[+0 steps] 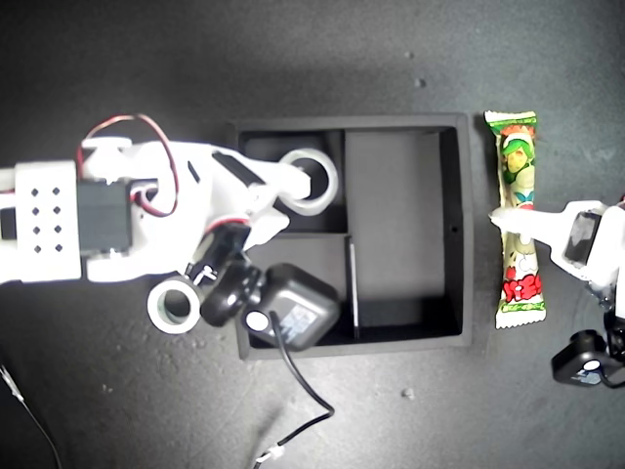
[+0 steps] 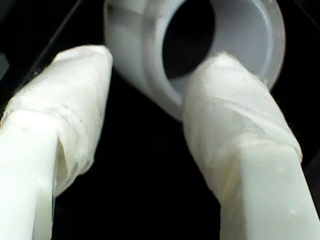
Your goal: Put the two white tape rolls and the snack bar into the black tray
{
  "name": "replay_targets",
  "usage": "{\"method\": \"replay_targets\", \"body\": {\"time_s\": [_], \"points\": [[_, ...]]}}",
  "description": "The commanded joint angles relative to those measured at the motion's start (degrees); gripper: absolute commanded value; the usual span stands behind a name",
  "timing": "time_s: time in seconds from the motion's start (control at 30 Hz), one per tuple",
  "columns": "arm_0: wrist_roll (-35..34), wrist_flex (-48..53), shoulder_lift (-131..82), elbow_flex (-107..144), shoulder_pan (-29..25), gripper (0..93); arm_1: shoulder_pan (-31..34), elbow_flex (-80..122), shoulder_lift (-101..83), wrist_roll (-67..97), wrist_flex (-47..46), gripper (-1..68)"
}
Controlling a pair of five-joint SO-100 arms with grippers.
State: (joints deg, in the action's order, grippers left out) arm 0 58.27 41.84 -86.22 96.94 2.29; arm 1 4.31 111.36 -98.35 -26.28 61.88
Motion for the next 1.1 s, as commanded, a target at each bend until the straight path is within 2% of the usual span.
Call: {"method": "replay_targets", "body": {"time_s": [0.0, 0.13, 0.2, 0.23, 0.3, 0.33, 0.43, 0.5, 0.63, 0.83, 0.87, 0.93, 1.07], "points": [[0.3, 3.5, -0.5, -5.5, 0.5, 13.1, -0.5, 0.4, 0.0, 0.2, -1.7, 28.3], [0.3, 12.4, -5.5, -11.0, 0.1, 12.1, -1.9, 1.5, 2.2, 0.4, -5.0, 25.6], [2.4, 18.4, -10.5, -13.3, -1.1, 10.8, -2.7, 0.0, 5.2, 0.7, -5.9, 21.9], [3.9, 21.4, -13.2, -14.0, -1.9, 10.2, -3.3, -1.2, 6.8, 0.7, -5.9, 18.1], [7.3, 26.0, -18.6, -13.4, -4.2, 9.3, -4.2, -2.9, 8.5, 0.4, -5.9, 4.2], [9.1, 27.6, -21.4, -11.8, -5.7, 9.1, -4.7, -3.2, 8.5, 0.1, -6.0, -0.1], [15.1, 28.0, -29.1, -2.0, -11.3, 9.0, -5.0, -6.8, 7.6, -2.7, -1.7, -0.2], [19.4, 27.6, -32.3, 5.0, -15.7, 9.1, -4.5, -13.1, 7.6, -6.5, 5.8, -0.2], [26.0, 20.2, -33.7, 17.5, -23.8, 9.1, -5.4, -28.1, 7.6, -22.6, 21.9, -0.3], [32.4, 10.9, -32.0, 29.4, -28.3, 9.5, -4.3, -40.8, 7.3, -53.5, 28.6, -0.4], [32.7, 9.0, -32.0, 30.7, -28.7, 9.5, -3.8, -41.7, 6.9, -57.4, 27.2, -0.4], [32.6, 6.5, -31.3, 31.6, -29.0, 9.5, -3.2, -38.9, 4.9, -62.5, 18.1, -0.4], [31.2, 3.3, -28.0, 30.5, -28.7, 9.4, -3.8, -19.7, -4.6, -67.0, -12.0, -0.5]]}}
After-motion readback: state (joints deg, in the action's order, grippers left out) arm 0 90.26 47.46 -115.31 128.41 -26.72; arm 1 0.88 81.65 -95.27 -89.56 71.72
